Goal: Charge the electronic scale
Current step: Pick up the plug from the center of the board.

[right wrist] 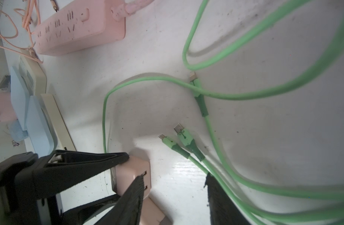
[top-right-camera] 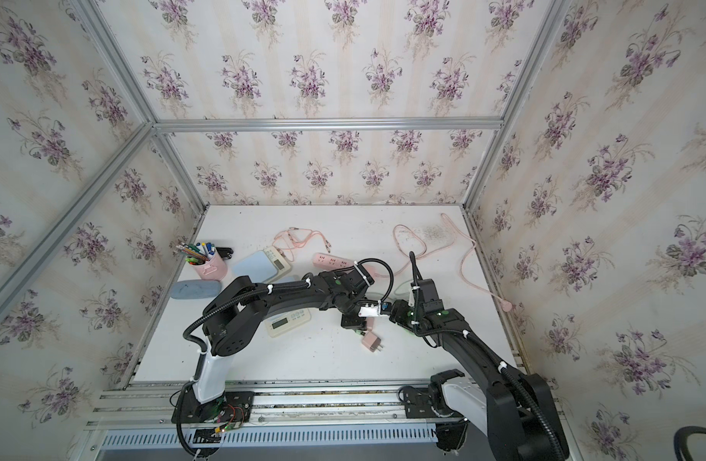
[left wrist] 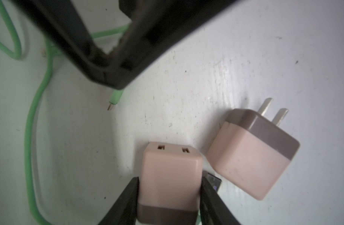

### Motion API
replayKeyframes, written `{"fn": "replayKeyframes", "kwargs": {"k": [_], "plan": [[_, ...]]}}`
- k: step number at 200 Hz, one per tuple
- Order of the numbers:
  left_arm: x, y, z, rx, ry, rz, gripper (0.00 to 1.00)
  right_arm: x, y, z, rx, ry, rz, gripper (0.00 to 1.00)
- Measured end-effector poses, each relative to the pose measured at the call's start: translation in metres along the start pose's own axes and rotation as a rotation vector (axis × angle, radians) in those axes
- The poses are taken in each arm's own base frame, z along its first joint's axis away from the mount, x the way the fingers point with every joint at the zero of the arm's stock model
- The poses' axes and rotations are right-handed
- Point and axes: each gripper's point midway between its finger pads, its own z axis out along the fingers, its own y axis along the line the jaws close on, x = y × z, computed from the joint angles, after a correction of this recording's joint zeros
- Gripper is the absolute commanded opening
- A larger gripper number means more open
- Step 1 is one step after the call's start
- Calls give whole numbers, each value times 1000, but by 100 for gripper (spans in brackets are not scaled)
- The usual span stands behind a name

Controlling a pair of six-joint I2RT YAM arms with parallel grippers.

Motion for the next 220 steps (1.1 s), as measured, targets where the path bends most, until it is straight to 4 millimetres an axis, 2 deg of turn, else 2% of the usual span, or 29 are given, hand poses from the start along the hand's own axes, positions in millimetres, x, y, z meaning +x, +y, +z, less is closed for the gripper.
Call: {"fn": "replayKeyframes", "kwargs": {"k": [32, 55, 81, 102, 124, 145, 166, 220], "plan": [[1, 4, -8, -27, 10, -22, 30, -5, 4, -2, -41, -2, 29, 59], [-4, 15, -37, -58, -40, -78, 29, -20, 23, -14, -141, -53, 38, 66], [-5, 34, -84, -116, -160, -172, 29, -35, 57, -36, -293, -112, 17, 74], [-3, 42, -115, -143, -271, -240, 30, -41, 88, -53, -440, -114, -3, 78], [-2, 45, -136, -146, -372, -303, 31, -42, 118, -66, -544, -81, -34, 80], [-7, 46, -150, -147, -452, -332, 31, -35, 154, -79, -627, -35, -122, 80], [-14, 42, -161, -145, -507, -330, 32, -30, 181, -85, -672, 7, -200, 76], [-15, 35, -175, -173, -560, -327, 34, -41, 181, -75, -568, 25, -214, 72]]}}
